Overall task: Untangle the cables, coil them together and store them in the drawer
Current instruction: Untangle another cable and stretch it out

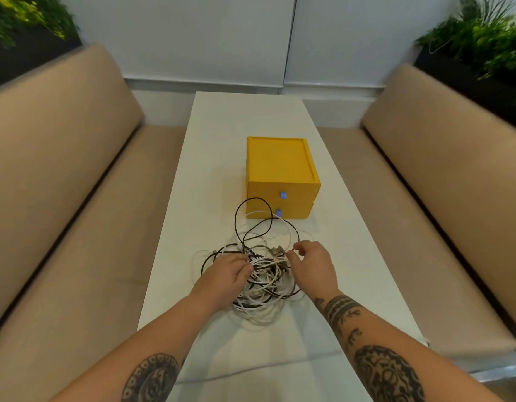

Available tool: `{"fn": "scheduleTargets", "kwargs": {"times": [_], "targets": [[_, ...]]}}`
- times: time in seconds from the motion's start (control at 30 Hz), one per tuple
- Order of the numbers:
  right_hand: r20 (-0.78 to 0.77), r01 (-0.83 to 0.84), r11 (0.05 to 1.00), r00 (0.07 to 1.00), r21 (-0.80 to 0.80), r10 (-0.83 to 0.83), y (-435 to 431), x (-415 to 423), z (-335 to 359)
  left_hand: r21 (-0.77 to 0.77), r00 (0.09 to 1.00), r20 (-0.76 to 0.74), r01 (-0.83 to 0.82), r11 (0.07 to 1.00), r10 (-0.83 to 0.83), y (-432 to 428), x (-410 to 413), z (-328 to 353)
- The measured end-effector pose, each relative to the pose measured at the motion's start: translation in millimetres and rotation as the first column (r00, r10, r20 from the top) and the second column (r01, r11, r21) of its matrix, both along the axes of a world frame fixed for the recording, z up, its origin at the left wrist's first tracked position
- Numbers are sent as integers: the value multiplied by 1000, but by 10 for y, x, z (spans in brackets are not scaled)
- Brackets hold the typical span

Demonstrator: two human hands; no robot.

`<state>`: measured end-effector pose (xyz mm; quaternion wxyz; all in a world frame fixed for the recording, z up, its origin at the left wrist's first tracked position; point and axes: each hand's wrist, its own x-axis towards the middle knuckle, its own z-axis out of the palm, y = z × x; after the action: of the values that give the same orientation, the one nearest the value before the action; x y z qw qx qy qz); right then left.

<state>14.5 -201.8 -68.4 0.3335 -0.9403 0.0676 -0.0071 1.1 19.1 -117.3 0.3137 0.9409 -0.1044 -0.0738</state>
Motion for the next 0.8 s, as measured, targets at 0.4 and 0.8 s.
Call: {"fn": "scheduleTargets", "kwargs": {"times": [0.4, 0.8], "targets": [[80, 21, 987, 996, 157, -34, 164, 122, 343, 86, 992, 107, -80, 993, 71, -140, -74, 122], [-233, 240, 347, 970, 906, -64, 397, 276, 1372, -535, 968, 49, -184, 825, 247, -413, 12, 1007]]}}
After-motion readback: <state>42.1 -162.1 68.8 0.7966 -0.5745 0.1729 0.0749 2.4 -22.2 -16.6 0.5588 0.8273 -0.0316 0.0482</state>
